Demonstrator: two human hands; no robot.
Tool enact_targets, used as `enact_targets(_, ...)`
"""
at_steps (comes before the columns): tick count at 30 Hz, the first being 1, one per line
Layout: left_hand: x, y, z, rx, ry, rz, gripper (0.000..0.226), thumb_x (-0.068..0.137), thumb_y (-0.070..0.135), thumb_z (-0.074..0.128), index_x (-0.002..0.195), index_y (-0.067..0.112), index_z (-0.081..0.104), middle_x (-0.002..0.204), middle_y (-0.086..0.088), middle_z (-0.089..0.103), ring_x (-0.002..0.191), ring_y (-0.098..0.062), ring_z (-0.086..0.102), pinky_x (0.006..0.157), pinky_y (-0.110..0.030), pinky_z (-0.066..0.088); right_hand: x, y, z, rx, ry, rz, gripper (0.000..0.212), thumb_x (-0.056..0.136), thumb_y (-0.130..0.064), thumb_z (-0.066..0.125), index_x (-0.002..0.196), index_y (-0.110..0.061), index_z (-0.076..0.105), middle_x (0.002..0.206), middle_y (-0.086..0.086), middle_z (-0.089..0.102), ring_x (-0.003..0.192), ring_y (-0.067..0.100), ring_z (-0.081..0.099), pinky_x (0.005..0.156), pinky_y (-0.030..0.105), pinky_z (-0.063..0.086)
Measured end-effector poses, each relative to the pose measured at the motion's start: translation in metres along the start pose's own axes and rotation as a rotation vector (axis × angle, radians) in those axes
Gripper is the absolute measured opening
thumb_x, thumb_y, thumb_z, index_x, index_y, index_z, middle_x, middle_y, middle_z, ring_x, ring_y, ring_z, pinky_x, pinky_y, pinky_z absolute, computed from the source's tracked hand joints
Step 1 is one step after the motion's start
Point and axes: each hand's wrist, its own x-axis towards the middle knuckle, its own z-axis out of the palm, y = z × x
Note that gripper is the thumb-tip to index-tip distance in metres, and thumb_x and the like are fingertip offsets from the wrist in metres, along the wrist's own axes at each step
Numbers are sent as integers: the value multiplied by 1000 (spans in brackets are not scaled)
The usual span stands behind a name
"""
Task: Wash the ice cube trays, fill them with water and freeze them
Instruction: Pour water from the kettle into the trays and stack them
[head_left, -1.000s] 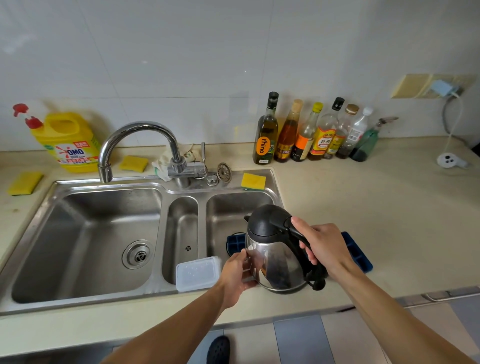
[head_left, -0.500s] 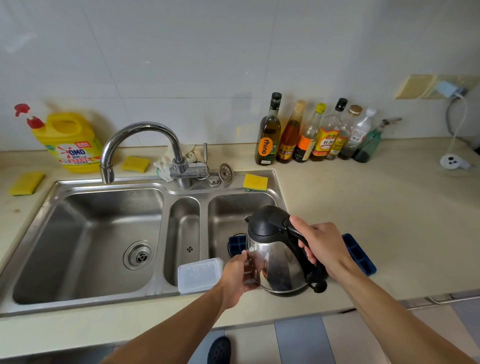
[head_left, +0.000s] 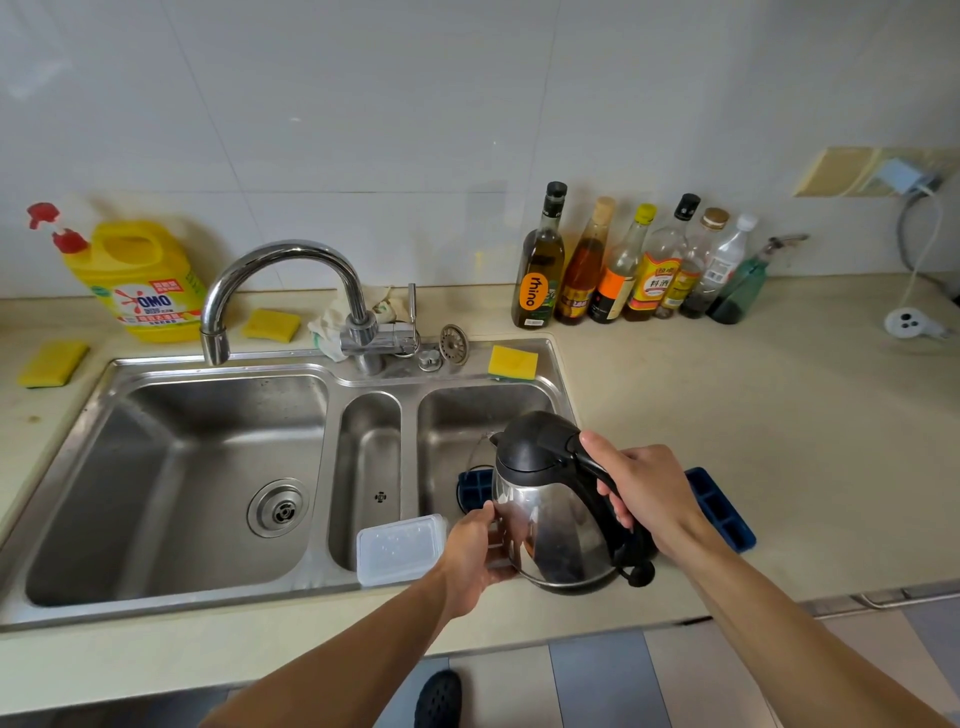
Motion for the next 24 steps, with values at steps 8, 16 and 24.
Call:
enact_targets(8, 0, -3, 1, 0, -3, 6, 43, 110, 37, 36, 124, 6, 63, 118, -20, 70, 112, -37, 66, 103, -56, 51, -3, -1, -3, -1, -9, -10, 63, 91, -58, 65, 58, -4, 62, 44, 2, 55, 37, 14, 48, 41, 23, 43)
enact_targets(16, -3, -9, 3, 9, -20, 0, 46, 110, 37, 36, 121, 2, 64, 116, -21, 70, 112, -38, 64, 105, -57, 48, -10, 1, -8, 17, -5, -9, 64, 89, -59, 66, 55, -6, 59, 43, 2, 54, 35, 15, 45, 39, 22, 41)
enact_targets(24, -7, -13, 4, 11, -14, 2, 41, 108, 35, 40, 121, 6, 67, 115, -19, 72, 111, -36, 66, 97, -54, 53, -19, 3, -13, 16, -7, -5, 64, 89, -60, 66, 56, -5, 60, 44, 4, 54, 37, 16, 47, 41, 24, 42)
